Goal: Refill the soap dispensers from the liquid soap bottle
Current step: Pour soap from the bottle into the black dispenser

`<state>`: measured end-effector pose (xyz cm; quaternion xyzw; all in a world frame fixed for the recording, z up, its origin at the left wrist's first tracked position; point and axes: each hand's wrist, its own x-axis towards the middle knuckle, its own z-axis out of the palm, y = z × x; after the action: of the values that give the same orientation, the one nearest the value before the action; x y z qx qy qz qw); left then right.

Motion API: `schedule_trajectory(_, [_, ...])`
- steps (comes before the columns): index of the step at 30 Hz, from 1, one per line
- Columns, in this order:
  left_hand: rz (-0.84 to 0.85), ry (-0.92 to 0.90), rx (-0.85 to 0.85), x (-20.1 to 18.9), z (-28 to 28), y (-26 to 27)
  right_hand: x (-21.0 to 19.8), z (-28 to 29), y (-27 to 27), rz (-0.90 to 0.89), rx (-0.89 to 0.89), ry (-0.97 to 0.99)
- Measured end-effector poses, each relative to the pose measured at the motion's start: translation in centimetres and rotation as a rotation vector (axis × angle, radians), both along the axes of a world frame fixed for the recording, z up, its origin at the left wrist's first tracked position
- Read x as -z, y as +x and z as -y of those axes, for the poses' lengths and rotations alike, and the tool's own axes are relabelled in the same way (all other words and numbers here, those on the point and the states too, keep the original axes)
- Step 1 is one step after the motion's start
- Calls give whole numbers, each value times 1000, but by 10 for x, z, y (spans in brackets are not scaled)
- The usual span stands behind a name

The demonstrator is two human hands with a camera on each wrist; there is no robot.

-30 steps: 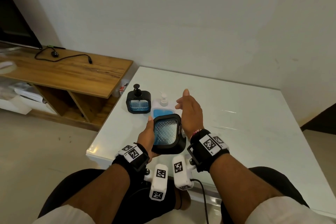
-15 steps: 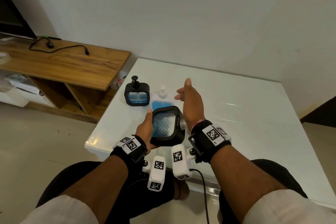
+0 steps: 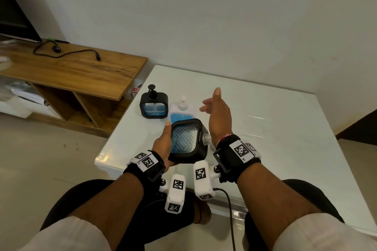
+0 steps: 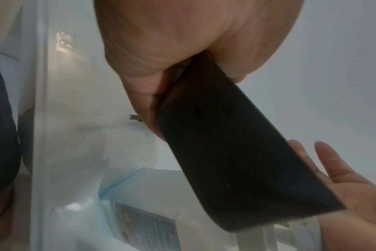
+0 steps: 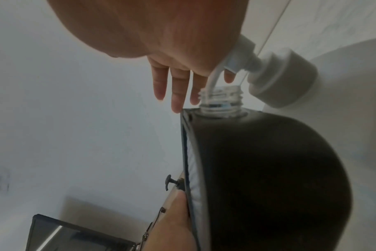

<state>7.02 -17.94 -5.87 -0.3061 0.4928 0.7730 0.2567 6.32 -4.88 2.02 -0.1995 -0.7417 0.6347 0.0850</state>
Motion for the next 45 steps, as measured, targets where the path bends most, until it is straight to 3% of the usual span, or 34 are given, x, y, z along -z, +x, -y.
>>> schedule_trajectory(3, [1,-9,2,0,-1,-1,1,-1,-2,15,4,-16])
schedule_trajectory(9, [-7,-12,0,2,-3,-2,7,5,7,-35,-57,169])
schedule_trajectory(15, [-16,-39,-8,-1,-1,1,4,-3,4,-7,-2,-68])
schedule_trajectory(22, [-12,-50,-4,-5,-5,0,12,-1,4,-50,10,92])
schedule_trajectory(30, [-38,-66,-9,-8,-3,2,5,-10,-6,-14,81,-159])
schedule_trajectory(36, [-24,-92,9,-12,-7,2,15,0,3,-30,85,56])
schedule_trajectory(40, [-43,-92,14,-15,-6,6,9,-8,1,3,131,-125])
schedule_trajectory(45, [-54,-86,-16,-12,-3,4,3,-13,1,28,60,-245])
